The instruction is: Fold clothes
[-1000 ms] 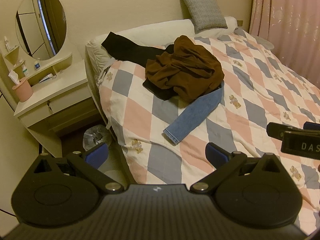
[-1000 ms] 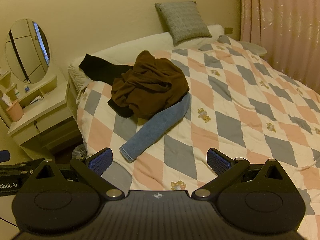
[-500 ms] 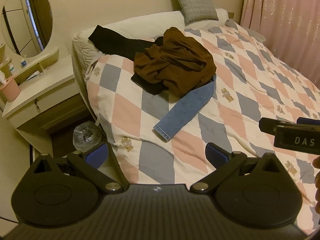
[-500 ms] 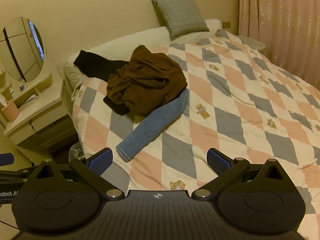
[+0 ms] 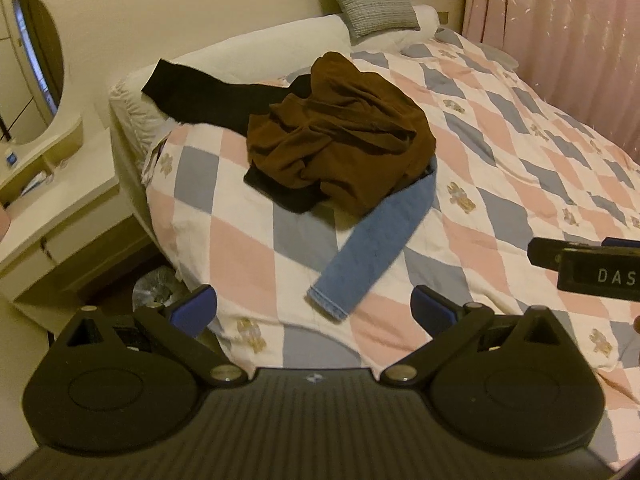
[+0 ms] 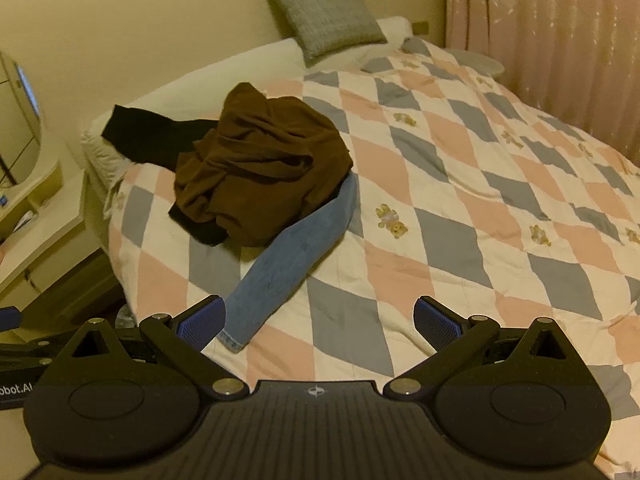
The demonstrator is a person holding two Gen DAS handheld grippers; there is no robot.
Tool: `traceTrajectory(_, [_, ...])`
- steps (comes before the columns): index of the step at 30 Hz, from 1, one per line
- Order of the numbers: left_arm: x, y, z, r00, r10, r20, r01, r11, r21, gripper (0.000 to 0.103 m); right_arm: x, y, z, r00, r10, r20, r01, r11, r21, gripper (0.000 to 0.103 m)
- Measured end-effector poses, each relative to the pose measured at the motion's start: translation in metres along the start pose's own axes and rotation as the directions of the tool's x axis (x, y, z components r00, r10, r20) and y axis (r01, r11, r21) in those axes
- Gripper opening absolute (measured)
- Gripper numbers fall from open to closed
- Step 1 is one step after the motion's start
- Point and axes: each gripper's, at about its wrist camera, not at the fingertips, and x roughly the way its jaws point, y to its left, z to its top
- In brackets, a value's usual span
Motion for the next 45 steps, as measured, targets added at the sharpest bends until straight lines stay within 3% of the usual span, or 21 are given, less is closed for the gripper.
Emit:
traceTrajectory(7, [0.046, 0.024, 0.042, 0.998, -0.033, -0.044, 0.035, 0.999, 0.026, 0.102, 0.041, 0.013, 0.029, 0.999, -0.035, -0.041, 0.038, 0.997, 0.065, 0.103])
traceTrajectory(14, [0.098, 0.044, 0.085, 0.997, -0.021, -0.072, 0.028, 0.995, 0.095, 0.102, 0.083, 0.01, 0.048, 0.996, -0.026, -0.086, 0.042, 0.981, 0.189, 0.103])
traceTrajectory(21, [0.16, 0.064, 0.123, 0.982, -0.094, -0.164, 0.108, 0.991, 0.077, 0.102, 0.135, 0.005, 0.062, 0.982, -0.011, -0.188, 0.078, 0.932, 0.353, 0.103])
traceTrajectory(25, [0.191, 0.068, 0.146, 0.976, -0.129, -0.175, 0.146, 0.986, 0.087, 0.102, 0.163, 0.009, 0.073, 0.975, -0.048, -0.215, 0.119, 0.937, 0.329, 0.103])
traceTrajectory(29, [0.228, 0.065, 0.183, 0.967, -0.194, -0.163, 0.21, 0.974, 0.089, 0.102, 0.19, 0.007, 0.094, 0.981, -0.051, -0.188, 0.112, 0.938, 0.329, 0.102])
traceTrajectory(36, [0.299, 0.056, 0.264, 0.943, -0.304, -0.133, 0.307, 0.952, -0.003, 0.102, 0.238, 0.009, 0.144, 0.999, -0.009, -0.052, 0.021, 0.968, 0.251, 0.08])
traceTrajectory(39, [0.33, 0.051, 0.292, 0.93, -0.341, -0.14, 0.337, 0.94, -0.057, 0.102, 0.256, 0.013, 0.163, 1.0, 0.012, 0.006, -0.013, 0.979, 0.203, 0.08])
traceTrajectory(42, [0.358, 0.051, 0.313, 0.913, -0.383, -0.14, 0.368, 0.922, -0.122, 0.102, 0.274, 0.015, 0.176, 0.998, 0.039, 0.05, -0.048, 0.981, 0.189, 0.096])
traceTrajectory(45, [0.387, 0.052, 0.326, 0.897, -0.417, -0.147, 0.388, 0.902, -0.191, 0.102, 0.291, 0.015, 0.182, 0.995, 0.077, 0.057, -0.086, 0.979, 0.186, 0.098])
